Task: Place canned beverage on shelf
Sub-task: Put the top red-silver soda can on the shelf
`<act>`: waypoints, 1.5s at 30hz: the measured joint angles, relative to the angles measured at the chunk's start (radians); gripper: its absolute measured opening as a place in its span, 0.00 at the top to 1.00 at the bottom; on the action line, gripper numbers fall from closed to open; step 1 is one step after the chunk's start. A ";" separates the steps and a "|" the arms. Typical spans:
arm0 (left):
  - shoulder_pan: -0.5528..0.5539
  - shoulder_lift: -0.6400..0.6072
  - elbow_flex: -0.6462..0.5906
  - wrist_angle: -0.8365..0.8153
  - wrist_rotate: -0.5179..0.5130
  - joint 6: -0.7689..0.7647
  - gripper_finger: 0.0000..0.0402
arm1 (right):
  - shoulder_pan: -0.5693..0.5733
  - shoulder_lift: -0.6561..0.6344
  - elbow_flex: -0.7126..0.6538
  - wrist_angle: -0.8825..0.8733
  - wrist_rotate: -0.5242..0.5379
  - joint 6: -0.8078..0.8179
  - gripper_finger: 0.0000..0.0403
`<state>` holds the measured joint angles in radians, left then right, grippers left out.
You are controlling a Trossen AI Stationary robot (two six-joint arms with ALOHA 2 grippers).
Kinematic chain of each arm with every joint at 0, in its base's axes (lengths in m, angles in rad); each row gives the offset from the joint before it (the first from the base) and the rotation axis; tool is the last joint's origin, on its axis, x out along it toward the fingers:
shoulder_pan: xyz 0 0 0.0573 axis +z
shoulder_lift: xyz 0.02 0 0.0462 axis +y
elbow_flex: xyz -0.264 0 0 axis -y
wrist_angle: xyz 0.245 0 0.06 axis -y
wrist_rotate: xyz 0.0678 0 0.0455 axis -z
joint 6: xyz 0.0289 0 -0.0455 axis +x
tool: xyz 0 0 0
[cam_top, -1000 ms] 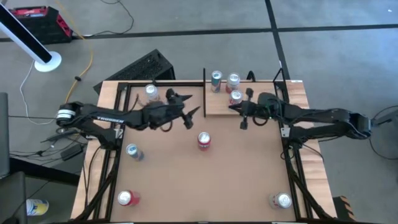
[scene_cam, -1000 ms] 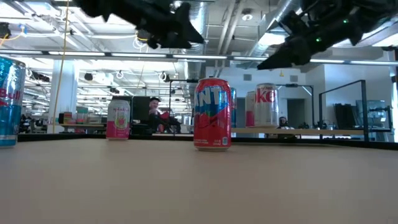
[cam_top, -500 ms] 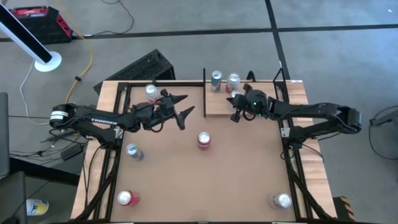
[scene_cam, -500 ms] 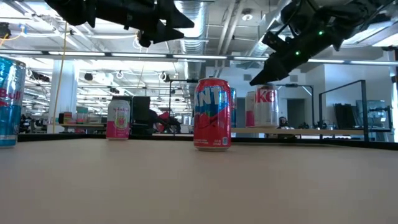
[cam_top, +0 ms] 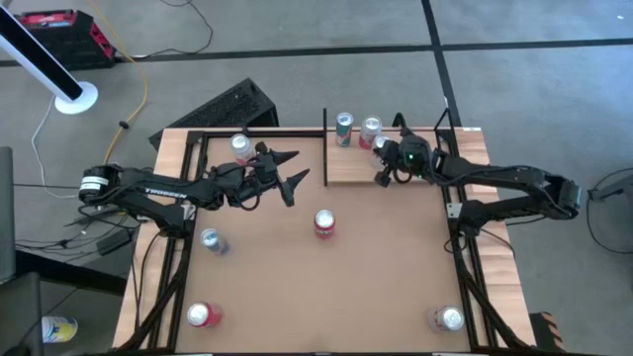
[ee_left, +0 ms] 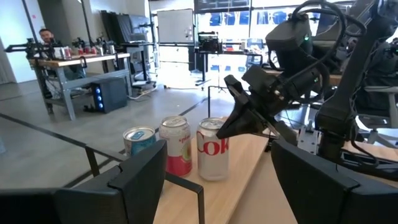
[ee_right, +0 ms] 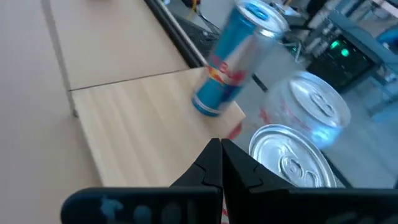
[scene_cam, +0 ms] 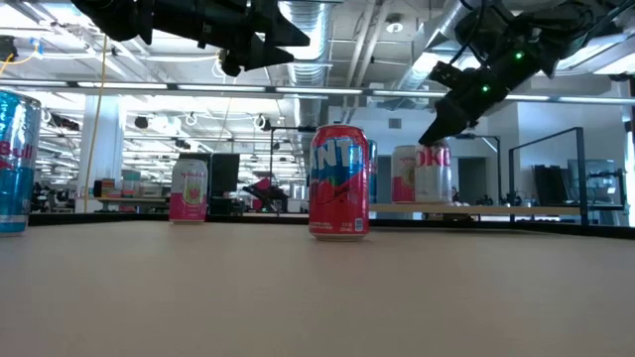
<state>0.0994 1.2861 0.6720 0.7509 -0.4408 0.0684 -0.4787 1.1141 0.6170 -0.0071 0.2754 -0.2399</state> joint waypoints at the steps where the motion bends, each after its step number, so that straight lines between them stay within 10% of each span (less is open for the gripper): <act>1: 0.000 0.000 0.000 0.000 0.000 -0.001 0.32 | -0.005 0.000 0.000 -0.005 0.004 0.004 0.95; 18: 0.003 0.000 0.000 0.003 -0.001 -0.003 0.32 | 0.028 0.046 -0.001 0.161 -0.012 0.086 0.95; 45: 0.003 0.000 0.000 -0.001 -0.003 -0.002 0.32 | -0.019 0.103 0.000 0.197 0.261 0.163 0.95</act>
<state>0.1028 1.2865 0.6720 0.7502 -0.4433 0.0662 -0.4974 1.2167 0.6174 0.1898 0.5363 -0.0772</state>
